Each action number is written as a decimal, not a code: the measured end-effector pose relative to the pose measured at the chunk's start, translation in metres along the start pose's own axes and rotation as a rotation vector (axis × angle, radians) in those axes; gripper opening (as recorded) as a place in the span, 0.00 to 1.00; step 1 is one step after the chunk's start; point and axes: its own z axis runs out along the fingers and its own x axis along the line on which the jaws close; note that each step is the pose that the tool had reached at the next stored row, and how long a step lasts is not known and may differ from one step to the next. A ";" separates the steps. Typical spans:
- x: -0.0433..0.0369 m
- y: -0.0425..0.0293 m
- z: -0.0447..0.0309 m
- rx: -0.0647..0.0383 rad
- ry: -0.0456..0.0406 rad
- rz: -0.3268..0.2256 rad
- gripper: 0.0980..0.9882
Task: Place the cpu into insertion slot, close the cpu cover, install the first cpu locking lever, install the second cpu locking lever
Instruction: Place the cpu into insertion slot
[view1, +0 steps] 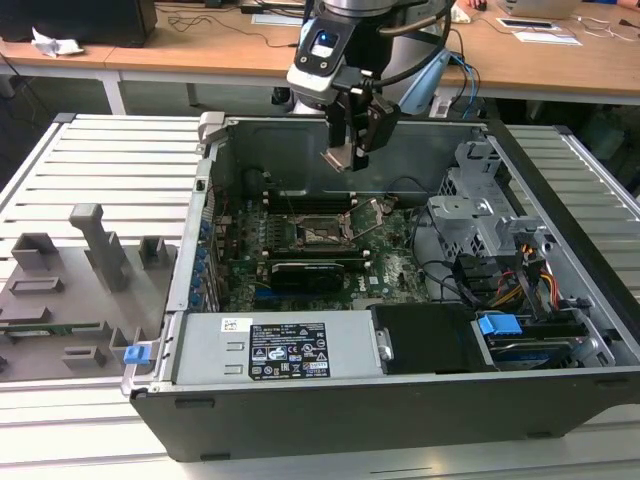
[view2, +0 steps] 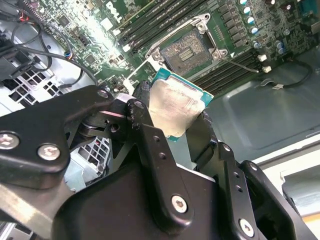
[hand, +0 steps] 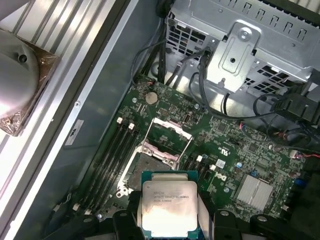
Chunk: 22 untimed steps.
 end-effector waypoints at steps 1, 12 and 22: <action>0.0000 0.0000 0.0006 0.000 -0.0001 0.002 0.49; -0.0001 -0.0006 0.0062 0.000 -0.0002 0.005 0.49; -0.0001 -0.0009 0.0100 0.001 0.0004 0.005 0.49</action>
